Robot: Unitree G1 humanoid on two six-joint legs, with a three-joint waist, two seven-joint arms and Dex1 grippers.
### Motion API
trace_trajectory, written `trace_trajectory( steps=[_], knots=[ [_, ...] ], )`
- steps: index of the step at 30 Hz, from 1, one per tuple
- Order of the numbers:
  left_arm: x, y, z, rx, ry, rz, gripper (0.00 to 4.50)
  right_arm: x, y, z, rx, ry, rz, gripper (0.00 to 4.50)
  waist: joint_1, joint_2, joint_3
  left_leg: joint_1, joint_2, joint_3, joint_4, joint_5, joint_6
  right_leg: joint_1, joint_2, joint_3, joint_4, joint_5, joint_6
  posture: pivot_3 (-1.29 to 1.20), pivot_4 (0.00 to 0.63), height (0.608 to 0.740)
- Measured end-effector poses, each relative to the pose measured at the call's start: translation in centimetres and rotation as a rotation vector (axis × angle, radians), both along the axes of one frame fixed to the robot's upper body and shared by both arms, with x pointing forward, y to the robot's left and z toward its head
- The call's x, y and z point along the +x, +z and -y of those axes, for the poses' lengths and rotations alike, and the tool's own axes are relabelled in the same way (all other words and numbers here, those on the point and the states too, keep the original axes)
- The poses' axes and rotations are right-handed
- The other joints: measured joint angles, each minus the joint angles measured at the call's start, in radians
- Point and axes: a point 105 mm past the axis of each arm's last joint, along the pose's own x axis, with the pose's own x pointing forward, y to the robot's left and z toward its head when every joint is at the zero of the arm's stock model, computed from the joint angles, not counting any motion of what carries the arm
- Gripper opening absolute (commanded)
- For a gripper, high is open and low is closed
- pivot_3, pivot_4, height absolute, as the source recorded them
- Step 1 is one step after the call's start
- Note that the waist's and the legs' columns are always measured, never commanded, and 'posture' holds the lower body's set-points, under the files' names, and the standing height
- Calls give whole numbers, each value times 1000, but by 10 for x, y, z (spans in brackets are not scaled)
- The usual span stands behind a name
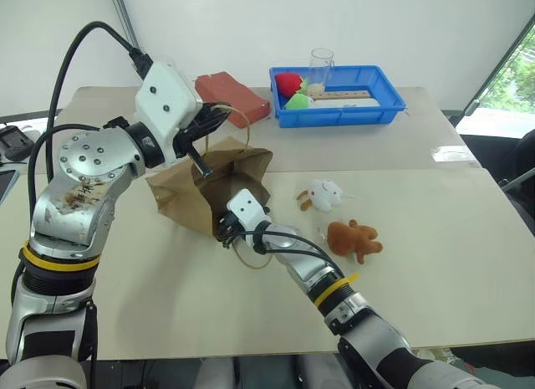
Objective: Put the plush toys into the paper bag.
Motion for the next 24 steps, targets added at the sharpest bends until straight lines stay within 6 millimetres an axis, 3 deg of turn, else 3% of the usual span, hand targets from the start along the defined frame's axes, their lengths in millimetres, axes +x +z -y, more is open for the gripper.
trace_trajectory(
  steps=[3,8,13,14,17,24],
  knots=[
    [-2,-10,0,3,-3,-12,0,0,1,0,4,-4,1,74,0,0,0,0,0,0,0,0,0,0,0,0,0,0,0,0,150,740],
    [-2,-41,-4,-109,-9,-193,0,-1,5,-1,22,6,-11,74,-1,0,0,-4,1,-1,0,0,0,-3,0,0,0,0,0,0,150,740],
    [-8,-48,-4,-138,-33,-234,0,-17,31,-7,89,82,22,74,0,0,0,-6,1,-1,0,0,0,-6,0,-1,1,0,0,0,150,740],
    [-9,-50,-4,-137,-36,-239,0,-22,35,-6,97,101,28,649,0,0,0,-7,1,-1,0,0,0,-6,0,-1,0,0,0,0,150,740],
    [-11,-53,-4,-134,-42,-242,0,-32,43,10,73,136,39,1595,7,0,0,-8,0,-2,0,0,0,-6,-2,-2,-1,0,0,0,150,740],
    [-13,-55,0,-148,-69,-253,0,-49,52,66,-31,161,16,4043,22,0,0,-8,0,0,1,0,0,-5,0,-4,-2,0,0,0,150,740]
  ],
)
